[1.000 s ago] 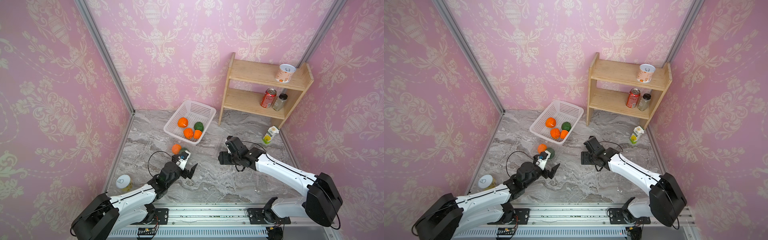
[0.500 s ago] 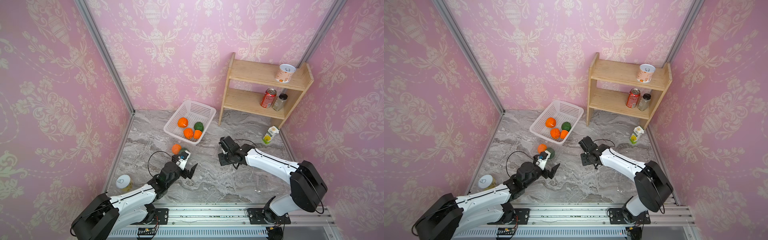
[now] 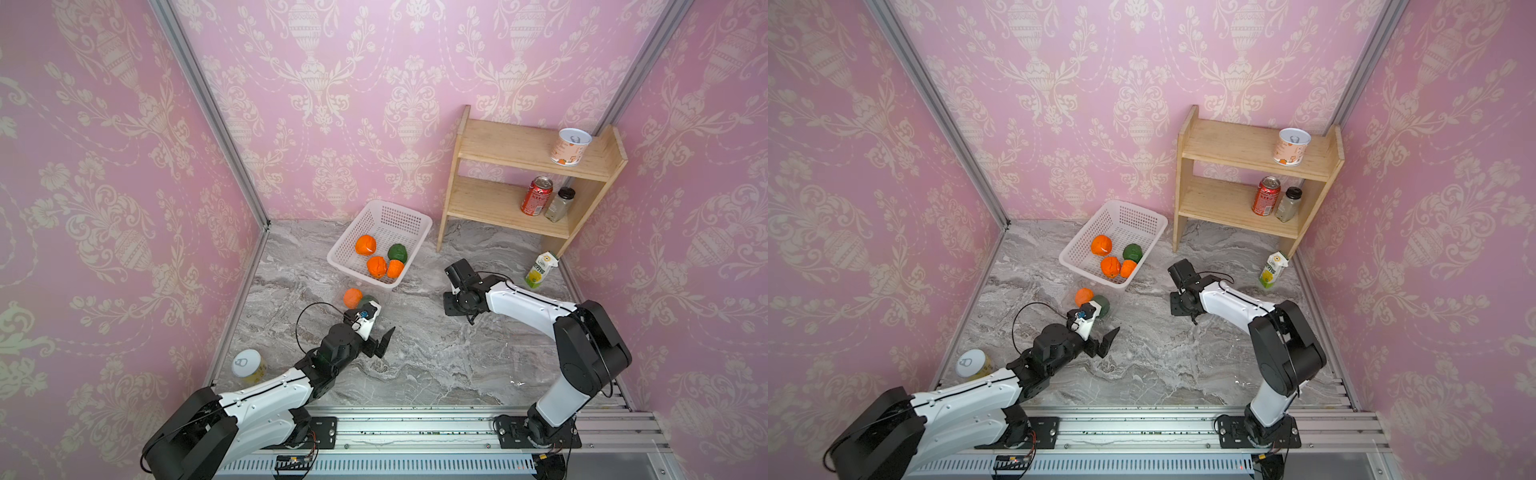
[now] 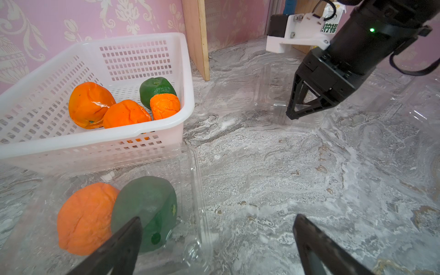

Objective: Take oranges out of containers
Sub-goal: Move the packing box to the center of the board.

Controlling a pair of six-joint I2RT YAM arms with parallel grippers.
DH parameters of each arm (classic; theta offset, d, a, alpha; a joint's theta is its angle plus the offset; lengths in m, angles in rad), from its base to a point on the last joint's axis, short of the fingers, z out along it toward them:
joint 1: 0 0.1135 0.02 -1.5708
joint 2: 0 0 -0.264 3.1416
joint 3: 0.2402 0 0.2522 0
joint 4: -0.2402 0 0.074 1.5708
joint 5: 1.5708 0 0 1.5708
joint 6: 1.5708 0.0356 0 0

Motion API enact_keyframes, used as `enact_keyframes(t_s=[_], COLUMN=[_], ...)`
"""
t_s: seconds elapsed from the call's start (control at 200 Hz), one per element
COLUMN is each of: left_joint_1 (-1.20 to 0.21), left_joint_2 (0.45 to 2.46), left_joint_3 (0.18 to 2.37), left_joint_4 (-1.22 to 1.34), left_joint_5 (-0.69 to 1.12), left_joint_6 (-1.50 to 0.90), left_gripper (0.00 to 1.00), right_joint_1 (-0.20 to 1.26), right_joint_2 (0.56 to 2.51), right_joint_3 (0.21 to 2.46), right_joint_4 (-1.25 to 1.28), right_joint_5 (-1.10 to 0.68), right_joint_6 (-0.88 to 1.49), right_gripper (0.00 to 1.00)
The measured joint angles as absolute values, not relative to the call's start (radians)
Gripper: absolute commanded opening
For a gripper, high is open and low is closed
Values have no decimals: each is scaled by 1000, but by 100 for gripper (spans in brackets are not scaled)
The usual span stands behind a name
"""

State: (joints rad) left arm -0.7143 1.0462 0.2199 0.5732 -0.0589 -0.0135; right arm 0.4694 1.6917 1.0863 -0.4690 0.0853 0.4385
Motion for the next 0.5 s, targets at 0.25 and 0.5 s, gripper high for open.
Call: enact_keyframes(t_s=[0.25, 0.5], left_joint_1=[-714, -714], left_joint_2=[1030, 918], left_joint_3=[280, 518], left_joint_4=[472, 81], left_joint_5=[-94, -162], left_joint_6=[-44, -129], left_gripper=[99, 99], right_joint_1=[392, 404], right_joint_2=[1750, 1664], right_joint_3=[1243, 1263], right_joint_4=[-471, -485], right_joint_5=[86, 58], right_joint_6=[437, 414], right_gripper=[67, 83])
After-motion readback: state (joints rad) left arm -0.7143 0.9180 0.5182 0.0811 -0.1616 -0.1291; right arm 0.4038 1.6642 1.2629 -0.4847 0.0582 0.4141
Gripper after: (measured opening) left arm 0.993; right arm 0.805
